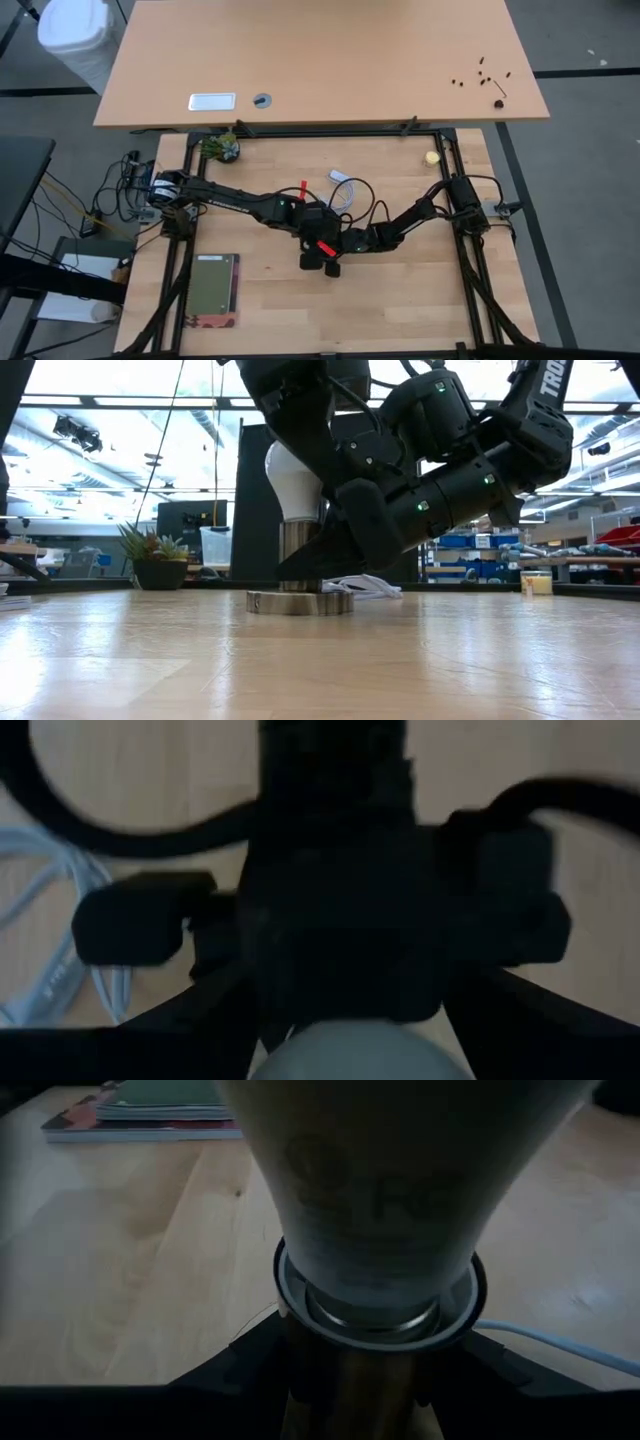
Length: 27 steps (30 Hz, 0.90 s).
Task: Screw lightbulb
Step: Insert the lightbulb into the lamp
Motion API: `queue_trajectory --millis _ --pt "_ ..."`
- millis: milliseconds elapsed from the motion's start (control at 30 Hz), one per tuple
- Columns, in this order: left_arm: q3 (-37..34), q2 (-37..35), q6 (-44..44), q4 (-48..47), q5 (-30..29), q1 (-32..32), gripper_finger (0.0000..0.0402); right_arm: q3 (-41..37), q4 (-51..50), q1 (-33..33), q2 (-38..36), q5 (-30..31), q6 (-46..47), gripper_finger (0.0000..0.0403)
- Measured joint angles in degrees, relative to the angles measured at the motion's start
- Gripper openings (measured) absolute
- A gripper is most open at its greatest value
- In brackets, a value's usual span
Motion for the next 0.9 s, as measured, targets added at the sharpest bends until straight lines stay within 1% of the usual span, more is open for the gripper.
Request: queue_trajectory --millis 233,333,433,667,800,900 --pt "2.97 0.00 3.04 -5.62 -0.26 -0.04 0.0364 0.01 -0.02 -0.05 0.00 0.04 0.04 0.0204" --pt "4.33 0.00 4.40 -7.28 -0.61 -0.07 0.0382 0.01 -0.02 -0.07 0.00 0.02 0.16 0.0205" --pt "6.13 -0.07 5.22 -8.60 -1.17 -0.09 0.0384 0.01 -0.02 -0.10 0.02 0.01 0.24 0.0204" --pt "10.11 -0.13 8.80 -14.13 -2.29 -0.07 0.0369 0.01 -0.02 -0.08 0.02 -0.02 0.28 0.0205" --pt "12.41 -0.16 8.82 -17.49 -2.29 -0.09 0.0367 0.01 -0.02 -0.08 0.02 -0.05 0.37 0.0205" --pt "13.58 -0.17 8.27 -19.68 -2.48 -0.38 0.0367 0.01 -0.15 -0.26 0.02 0.00 2.06 0.0210"
